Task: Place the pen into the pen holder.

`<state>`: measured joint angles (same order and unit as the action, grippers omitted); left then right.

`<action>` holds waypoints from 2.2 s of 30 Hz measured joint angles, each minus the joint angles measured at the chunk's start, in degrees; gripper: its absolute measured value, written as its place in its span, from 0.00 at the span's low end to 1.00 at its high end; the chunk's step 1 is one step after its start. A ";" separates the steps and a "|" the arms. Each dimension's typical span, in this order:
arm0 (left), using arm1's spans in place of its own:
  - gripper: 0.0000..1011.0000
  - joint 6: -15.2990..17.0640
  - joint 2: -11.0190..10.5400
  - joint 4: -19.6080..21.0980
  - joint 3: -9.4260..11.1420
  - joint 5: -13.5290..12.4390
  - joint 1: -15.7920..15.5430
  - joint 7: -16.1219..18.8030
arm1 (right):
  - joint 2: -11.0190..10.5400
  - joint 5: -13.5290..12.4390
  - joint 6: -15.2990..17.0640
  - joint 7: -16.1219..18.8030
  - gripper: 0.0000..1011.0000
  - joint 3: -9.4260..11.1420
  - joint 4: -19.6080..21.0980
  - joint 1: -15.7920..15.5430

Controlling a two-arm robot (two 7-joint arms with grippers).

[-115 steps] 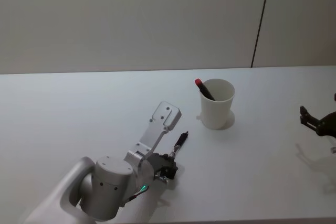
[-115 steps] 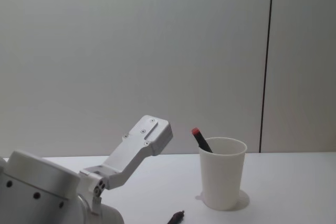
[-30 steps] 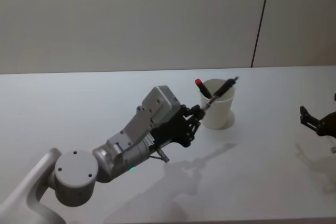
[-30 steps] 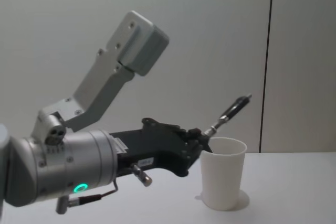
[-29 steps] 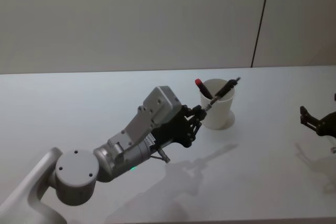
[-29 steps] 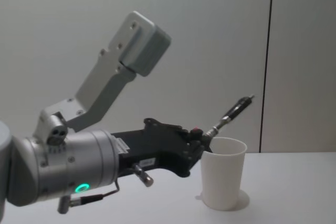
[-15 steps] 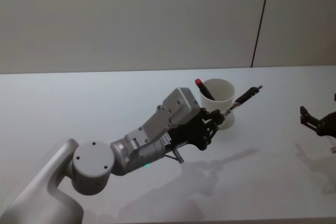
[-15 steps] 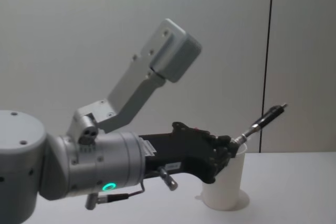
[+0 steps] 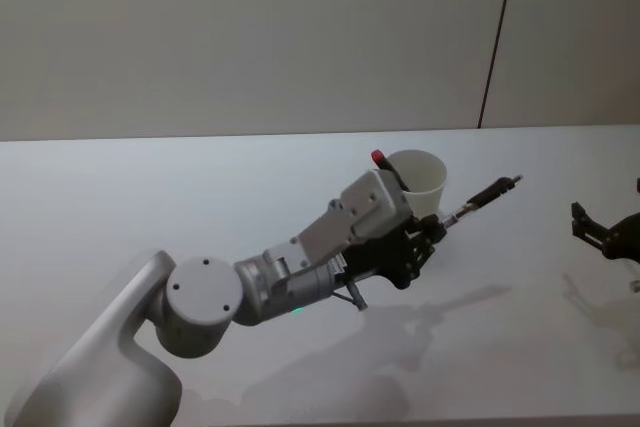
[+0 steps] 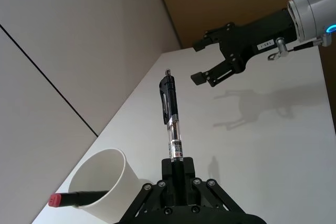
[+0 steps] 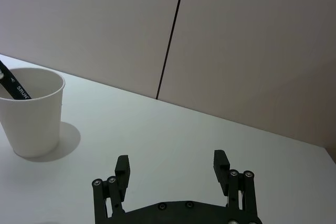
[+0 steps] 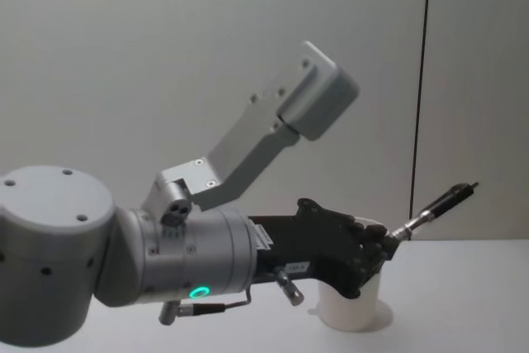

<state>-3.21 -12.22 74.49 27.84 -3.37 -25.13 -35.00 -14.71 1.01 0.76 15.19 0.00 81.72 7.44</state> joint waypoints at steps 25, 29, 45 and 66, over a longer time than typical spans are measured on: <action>0.13 4.23 0.64 1.52 1.74 -5.69 0.15 5.06 | 0.00 -0.03 -0.01 0.00 0.99 0.00 0.00 -0.01; 0.13 4.38 0.66 1.63 1.80 -5.90 0.20 5.35 | -0.05 -0.41 -0.15 0.22 0.99 0.04 0.13 -0.19; 0.13 4.76 0.68 1.96 1.97 -6.48 0.33 6.10 | -1.13 -5.89 -2.39 5.22 0.99 1.24 0.99 -1.88; 0.13 4.88 0.68 2.05 2.04 -6.65 0.38 6.32 | -3.93 -20.07 2.38 22.03 0.99 3.39 1.09 -4.33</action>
<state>1.67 -11.54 76.54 29.88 -10.02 -24.75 -28.68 -18.64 -19.07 3.14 37.22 3.39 82.81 3.11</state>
